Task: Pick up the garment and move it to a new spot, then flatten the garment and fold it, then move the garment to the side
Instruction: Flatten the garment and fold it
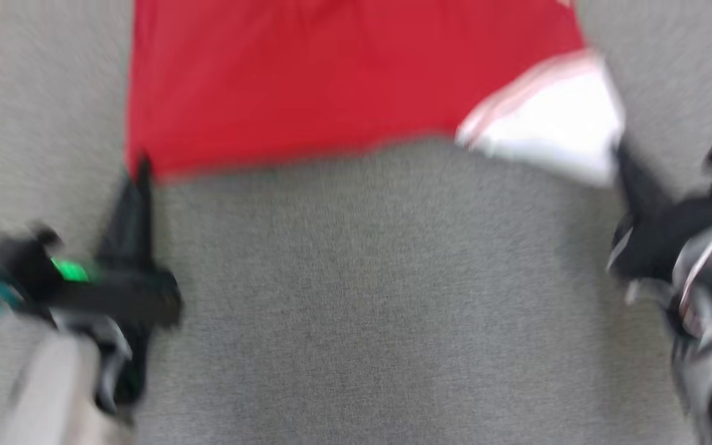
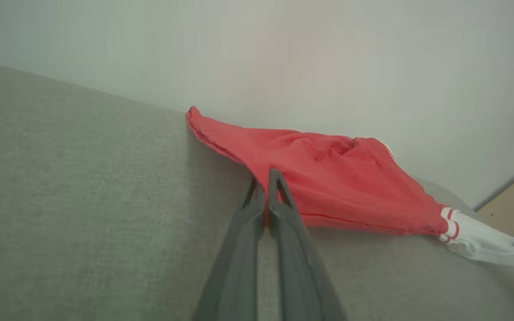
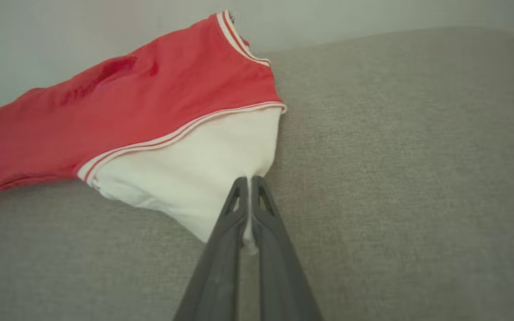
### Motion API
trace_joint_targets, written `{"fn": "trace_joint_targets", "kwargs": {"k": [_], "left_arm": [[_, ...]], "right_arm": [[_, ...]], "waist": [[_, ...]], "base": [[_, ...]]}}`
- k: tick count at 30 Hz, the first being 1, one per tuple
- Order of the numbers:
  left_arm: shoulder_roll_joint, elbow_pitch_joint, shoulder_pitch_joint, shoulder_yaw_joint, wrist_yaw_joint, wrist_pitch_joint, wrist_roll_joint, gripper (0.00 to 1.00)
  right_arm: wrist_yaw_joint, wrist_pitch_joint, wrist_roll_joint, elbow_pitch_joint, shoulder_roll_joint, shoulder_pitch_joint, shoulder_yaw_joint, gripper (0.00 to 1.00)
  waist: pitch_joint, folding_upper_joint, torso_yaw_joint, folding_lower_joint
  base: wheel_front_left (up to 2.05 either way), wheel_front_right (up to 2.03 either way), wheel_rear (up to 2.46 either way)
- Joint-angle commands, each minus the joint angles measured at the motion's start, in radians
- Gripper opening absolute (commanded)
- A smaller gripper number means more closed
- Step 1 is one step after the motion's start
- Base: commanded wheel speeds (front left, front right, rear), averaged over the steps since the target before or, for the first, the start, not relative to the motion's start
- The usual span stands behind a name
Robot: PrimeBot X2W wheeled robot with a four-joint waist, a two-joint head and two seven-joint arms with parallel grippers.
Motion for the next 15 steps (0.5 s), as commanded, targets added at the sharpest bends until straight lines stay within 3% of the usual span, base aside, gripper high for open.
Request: {"fn": "trace_joint_targets", "kwargs": {"k": [1,9,15], "left_arm": [[0.000,0.003,0.042,-0.006,0.005,0.000,0.013,0.00],[-0.042,0.024,0.249,-0.073,0.023,0.002,0.043,0.00],[-0.043,0.037,0.349,-0.098,0.052,0.023,0.050,0.00]], "right_arm": [[0.000,0.022,-0.018,-0.022,0.020,0.050,-0.016,0.00],[0.000,0.180,-0.131,-0.215,0.214,0.391,-0.200,0.00],[0.000,0.262,-0.148,-0.275,0.264,0.543,-0.271,0.00]], "waist": [[-0.165,0.0002,-0.004,0.0004],[-0.308,0.0002,-0.006,0.0004],[-0.375,0.0002,-0.002,0.0004]], "base": [[0.00,0.00,0.00],[0.00,0.00,0.00],[0.00,0.00,0.00]]}}
